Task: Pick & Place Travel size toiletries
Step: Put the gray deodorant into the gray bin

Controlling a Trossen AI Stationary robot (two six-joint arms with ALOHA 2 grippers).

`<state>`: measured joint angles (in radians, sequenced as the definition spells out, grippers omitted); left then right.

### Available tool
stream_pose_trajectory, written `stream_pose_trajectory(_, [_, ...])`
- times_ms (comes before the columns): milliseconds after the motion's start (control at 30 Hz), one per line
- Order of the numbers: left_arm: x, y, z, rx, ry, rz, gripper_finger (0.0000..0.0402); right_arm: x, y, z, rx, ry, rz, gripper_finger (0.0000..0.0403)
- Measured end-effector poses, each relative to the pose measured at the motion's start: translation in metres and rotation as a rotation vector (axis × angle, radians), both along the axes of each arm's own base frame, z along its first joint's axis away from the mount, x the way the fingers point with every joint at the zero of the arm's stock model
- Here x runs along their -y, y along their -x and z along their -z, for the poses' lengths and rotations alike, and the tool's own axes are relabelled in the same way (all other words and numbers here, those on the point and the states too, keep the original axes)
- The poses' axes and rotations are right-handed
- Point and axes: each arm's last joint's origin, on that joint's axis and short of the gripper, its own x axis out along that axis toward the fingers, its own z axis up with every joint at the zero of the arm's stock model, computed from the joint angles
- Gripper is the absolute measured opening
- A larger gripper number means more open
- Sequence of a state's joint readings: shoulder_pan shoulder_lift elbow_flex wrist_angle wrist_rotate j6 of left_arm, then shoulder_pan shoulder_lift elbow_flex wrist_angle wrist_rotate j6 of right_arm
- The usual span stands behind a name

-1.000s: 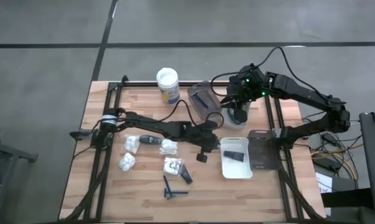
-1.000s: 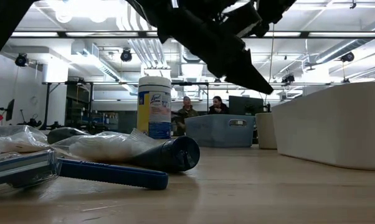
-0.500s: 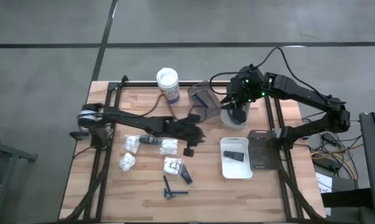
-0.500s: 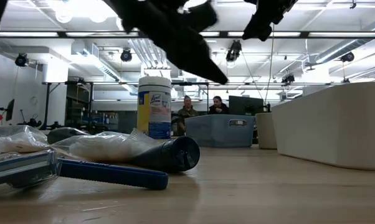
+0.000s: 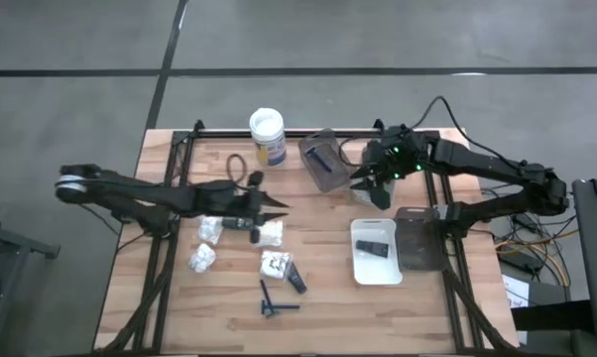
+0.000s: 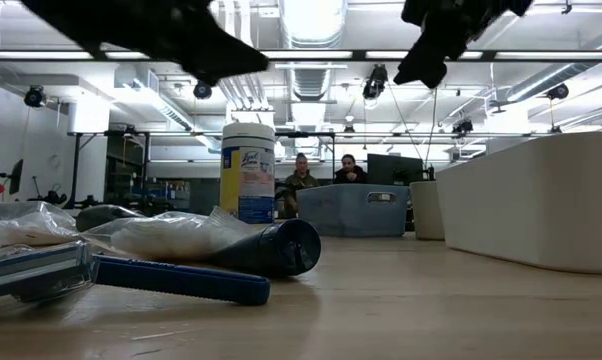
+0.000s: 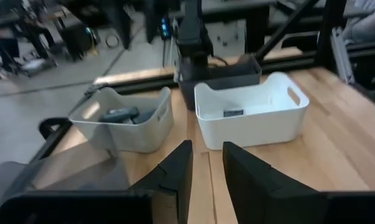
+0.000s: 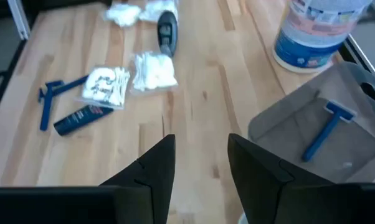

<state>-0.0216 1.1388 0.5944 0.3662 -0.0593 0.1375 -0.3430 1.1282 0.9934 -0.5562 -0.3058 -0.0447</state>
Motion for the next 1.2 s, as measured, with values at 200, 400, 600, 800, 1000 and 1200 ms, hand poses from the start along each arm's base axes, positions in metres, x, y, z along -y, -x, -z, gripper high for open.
stream_pose_trajectory(200, [-0.001,0.039,0.004,0.068,-0.012,-0.019,0.0094,-0.012,0.017,0.028,0.175,-0.031,0.034,0.0117])
stream_pose_trajectory(400, [-0.002,0.064,0.017,0.093,-0.01,-0.02,0.0094,-0.023,0.032,0.053,0.315,-0.055,0.03,0.0093])
stream_pose_trajectory(600, [-0.002,0.075,0.023,0.11,0.028,-0.024,0.0094,-0.037,0.042,0.079,0.409,0.006,0.069,0.0068])
stream_pose_trajectory(800, [-0.002,0.077,0.026,0.095,0.065,-0.029,0.0094,-0.055,0.048,0.103,0.407,0.083,0.123,0.0045])
stream_pose_trajectory(1000, [-0.002,0.077,0.027,0.075,0.066,-0.03,0.0094,-0.073,0.054,0.119,0.376,0.139,0.072,0.0033])
stream_pose_trajectory(1200, [-0.003,0.077,0.027,0.074,0.06,-0.041,0.0094,-0.076,0.07,0.13,0.414,0.127,-0.024,0.0038])
